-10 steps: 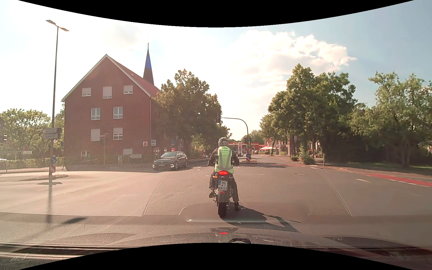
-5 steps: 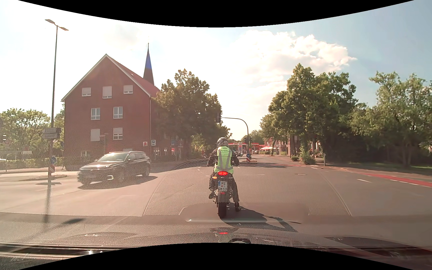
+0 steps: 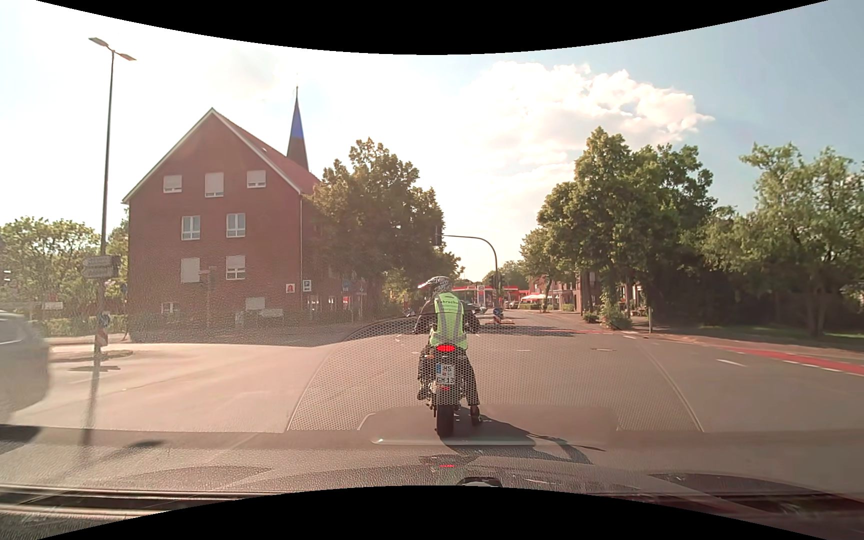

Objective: Follow the waypoints while adhering to traffic rules and regulations

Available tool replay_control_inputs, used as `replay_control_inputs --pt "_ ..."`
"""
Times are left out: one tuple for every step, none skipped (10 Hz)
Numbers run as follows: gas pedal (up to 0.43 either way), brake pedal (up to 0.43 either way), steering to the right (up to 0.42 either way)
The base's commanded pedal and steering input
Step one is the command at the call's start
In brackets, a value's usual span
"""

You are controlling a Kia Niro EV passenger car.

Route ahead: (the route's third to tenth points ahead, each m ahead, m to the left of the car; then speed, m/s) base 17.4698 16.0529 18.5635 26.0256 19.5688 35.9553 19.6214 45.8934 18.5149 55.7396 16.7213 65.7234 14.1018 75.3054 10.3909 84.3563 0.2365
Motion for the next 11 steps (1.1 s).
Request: replay_control_inputs --pt "0.0 0.0 -0.031" --pt "0.0 0.0 -0.031" --pt "0.0 0.0 -0.031" --pt "0.0 0.0 -0.031" --pt "0.0 0.0 -0.031" --pt "0.0 0.0 -0.031" --pt "0.0 0.0 -0.031" --pt "0.0 0.0 -0.03" --pt "0.0 0.0 -0.03" --pt "0.0 0.0 -0.03" --pt "0.0 0.0 -0.029"
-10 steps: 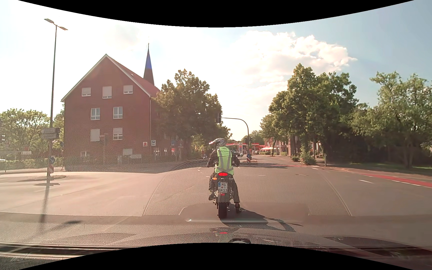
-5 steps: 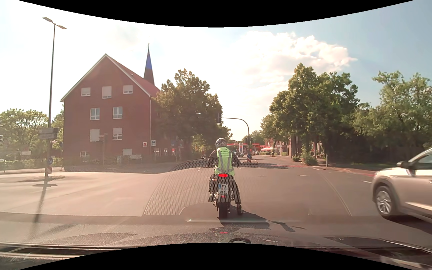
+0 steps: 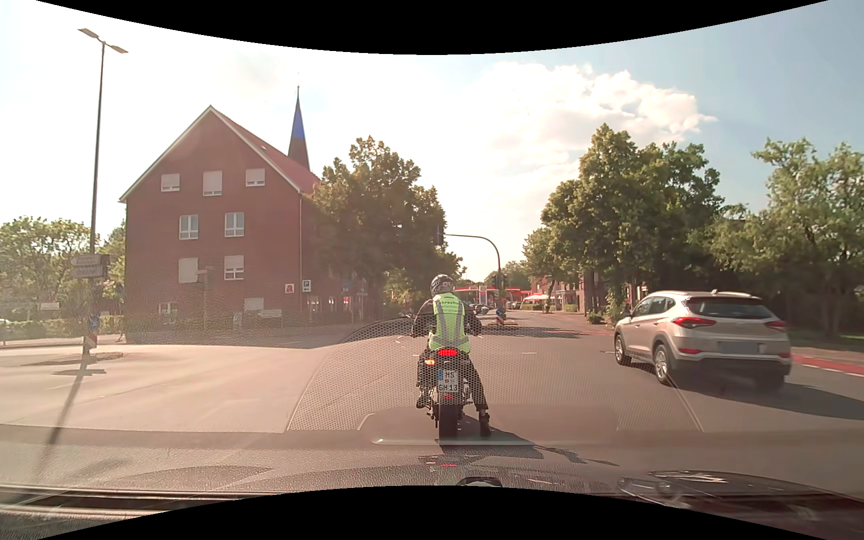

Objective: Follow the waypoints while adhering to traffic rules and regulations

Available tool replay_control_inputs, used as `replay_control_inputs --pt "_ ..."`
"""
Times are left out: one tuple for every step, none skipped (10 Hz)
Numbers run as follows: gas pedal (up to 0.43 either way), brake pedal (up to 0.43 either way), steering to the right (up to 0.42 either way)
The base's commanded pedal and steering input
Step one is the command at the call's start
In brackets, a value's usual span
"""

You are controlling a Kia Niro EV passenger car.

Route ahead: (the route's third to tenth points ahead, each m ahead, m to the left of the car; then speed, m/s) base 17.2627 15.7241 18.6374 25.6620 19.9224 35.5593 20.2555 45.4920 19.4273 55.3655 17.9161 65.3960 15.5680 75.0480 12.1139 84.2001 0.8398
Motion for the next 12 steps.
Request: replay_control_inputs --pt "0.0 0.0 -0.029" --pt "0.0 0.0 -0.029" --pt "0.0 0.006 -0.029" --pt "0.0 0.043 -0.028" --pt "0.0 0.061 -0.028" --pt "0.0 0.073 -0.027" --pt "0.0 0.085 -0.025" --pt "0.0 0.098 -0.024" --pt "0.0 0.104 -0.024" --pt "0.0 0.098 -0.024" --pt "0.0 0.085 -0.023" --pt "0.0 0.043 -0.023"
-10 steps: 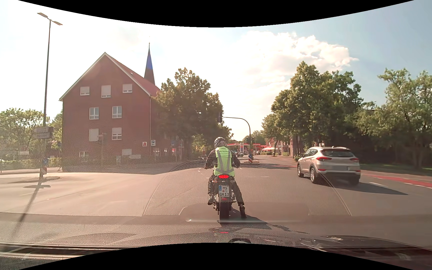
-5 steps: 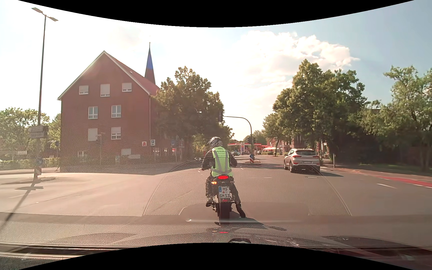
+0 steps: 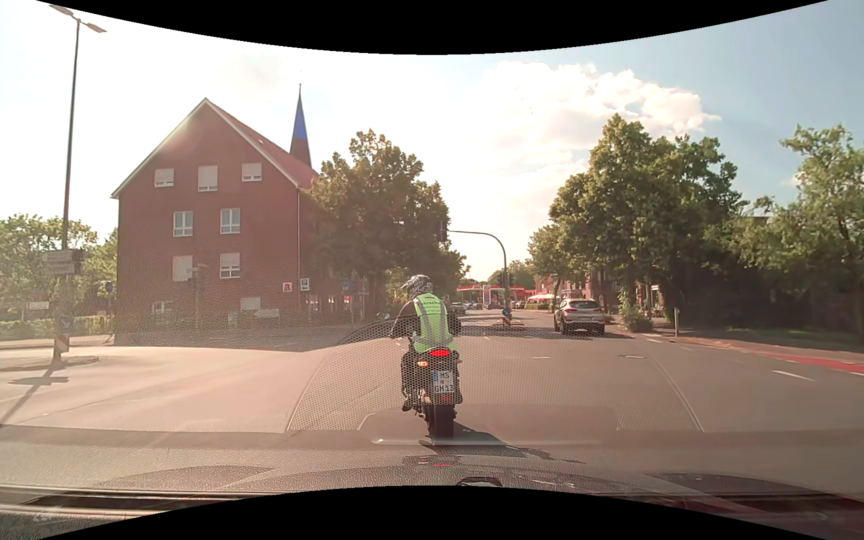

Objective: Follow the waypoints while adhering to traffic rules and regulations

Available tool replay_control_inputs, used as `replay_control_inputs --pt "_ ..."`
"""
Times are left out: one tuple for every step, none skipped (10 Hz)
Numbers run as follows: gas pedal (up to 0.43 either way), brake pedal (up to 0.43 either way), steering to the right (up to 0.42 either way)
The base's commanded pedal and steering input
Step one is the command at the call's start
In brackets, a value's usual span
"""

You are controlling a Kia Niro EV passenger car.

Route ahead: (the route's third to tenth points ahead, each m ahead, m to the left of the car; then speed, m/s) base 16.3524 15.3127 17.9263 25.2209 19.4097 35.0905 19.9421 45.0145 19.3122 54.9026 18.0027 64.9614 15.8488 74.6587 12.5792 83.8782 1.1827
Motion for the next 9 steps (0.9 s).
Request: replay_control_inputs --pt "0.0 0.0 -0.023" --pt "0.0 0.0 -0.023" --pt "0.0 0.0 -0.023" --pt "0.047 0.0 -0.023" --pt "0.079 0.0 -0.023" --pt "0.079 0.0 -0.023" --pt "0.079 0.0 -0.024" --pt "0.067 0.0 -0.024" --pt "0.0 0.0 -0.023"
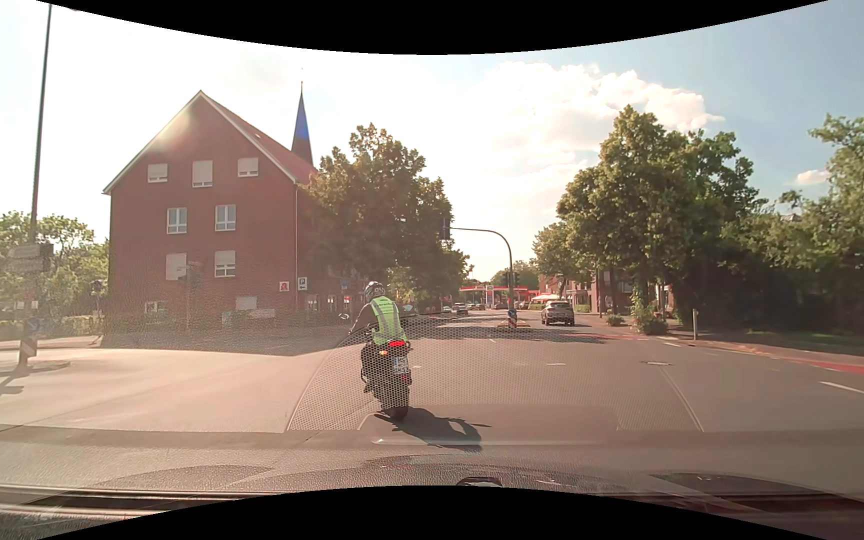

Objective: Follow the waypoints while adhering to traffic rules and regulations

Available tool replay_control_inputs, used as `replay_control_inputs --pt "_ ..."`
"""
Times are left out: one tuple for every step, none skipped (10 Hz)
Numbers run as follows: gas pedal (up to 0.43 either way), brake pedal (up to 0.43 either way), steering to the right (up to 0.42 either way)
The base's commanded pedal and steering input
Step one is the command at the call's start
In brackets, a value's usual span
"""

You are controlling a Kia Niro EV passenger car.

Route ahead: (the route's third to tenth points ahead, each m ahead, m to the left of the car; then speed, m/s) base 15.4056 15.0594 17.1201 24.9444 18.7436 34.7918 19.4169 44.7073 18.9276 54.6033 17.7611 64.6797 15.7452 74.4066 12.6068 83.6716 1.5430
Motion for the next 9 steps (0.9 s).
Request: replay_control_inputs --pt "0.0 0.0 -0.023" --pt "0.0 0.0 -0.024" --pt "0.0 0.0 -0.025" --pt "0.0 0.091 -0.025" --pt "0.0 0.134 -0.027" --pt "0.0 0.159 -0.031" --pt "0.0 0.171 -0.035" --pt "0.0 0.177 -0.036" --pt "0.0 0.183 -0.037"
